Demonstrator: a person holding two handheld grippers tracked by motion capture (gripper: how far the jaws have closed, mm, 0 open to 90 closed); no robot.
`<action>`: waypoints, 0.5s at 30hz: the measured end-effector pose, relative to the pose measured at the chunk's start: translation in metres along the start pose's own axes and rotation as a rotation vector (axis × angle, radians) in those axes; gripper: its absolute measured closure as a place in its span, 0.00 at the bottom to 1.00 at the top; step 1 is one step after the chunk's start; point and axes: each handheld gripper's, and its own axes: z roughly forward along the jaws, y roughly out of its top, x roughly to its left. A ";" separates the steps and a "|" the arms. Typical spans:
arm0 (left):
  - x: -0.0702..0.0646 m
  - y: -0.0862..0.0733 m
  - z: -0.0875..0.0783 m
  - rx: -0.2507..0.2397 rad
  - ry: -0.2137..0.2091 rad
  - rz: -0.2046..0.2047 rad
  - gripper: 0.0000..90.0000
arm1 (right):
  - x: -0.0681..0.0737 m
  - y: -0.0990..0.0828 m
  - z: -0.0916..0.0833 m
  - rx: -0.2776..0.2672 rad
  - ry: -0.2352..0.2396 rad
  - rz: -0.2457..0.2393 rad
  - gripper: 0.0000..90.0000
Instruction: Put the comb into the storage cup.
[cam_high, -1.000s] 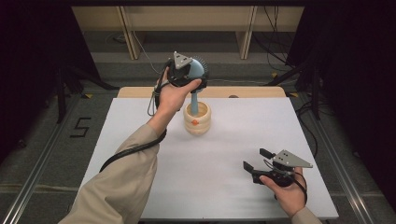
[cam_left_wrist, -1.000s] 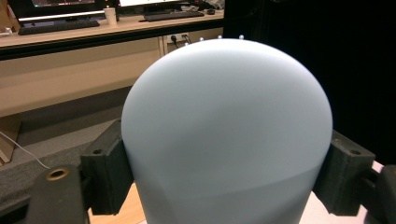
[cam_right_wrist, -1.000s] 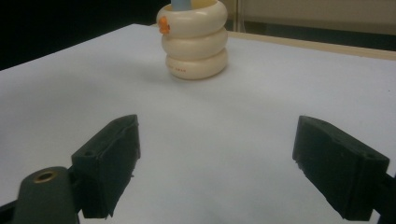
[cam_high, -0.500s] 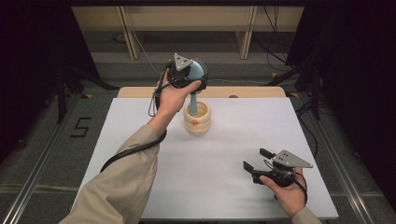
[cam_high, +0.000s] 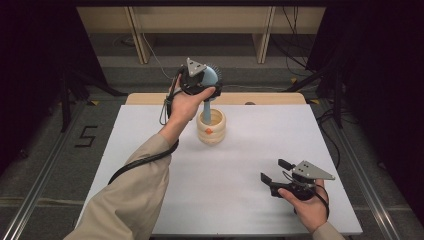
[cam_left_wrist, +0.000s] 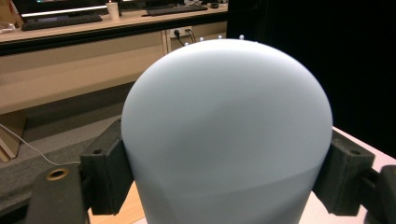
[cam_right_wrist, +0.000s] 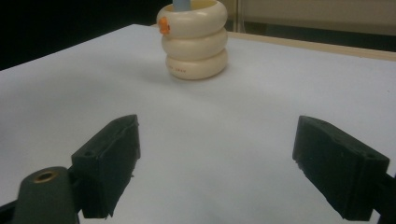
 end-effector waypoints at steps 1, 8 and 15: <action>0.000 0.000 0.000 0.000 -0.002 0.002 0.22 | 0.000 0.000 0.000 -0.001 0.000 -0.001 0.18; 0.000 -0.004 0.003 0.004 -0.004 0.008 0.22 | 0.000 0.000 0.000 -0.001 -0.001 0.000 0.18; 0.001 -0.005 0.005 0.009 -0.001 0.010 0.22 | 0.000 0.000 0.000 0.000 -0.002 -0.001 0.18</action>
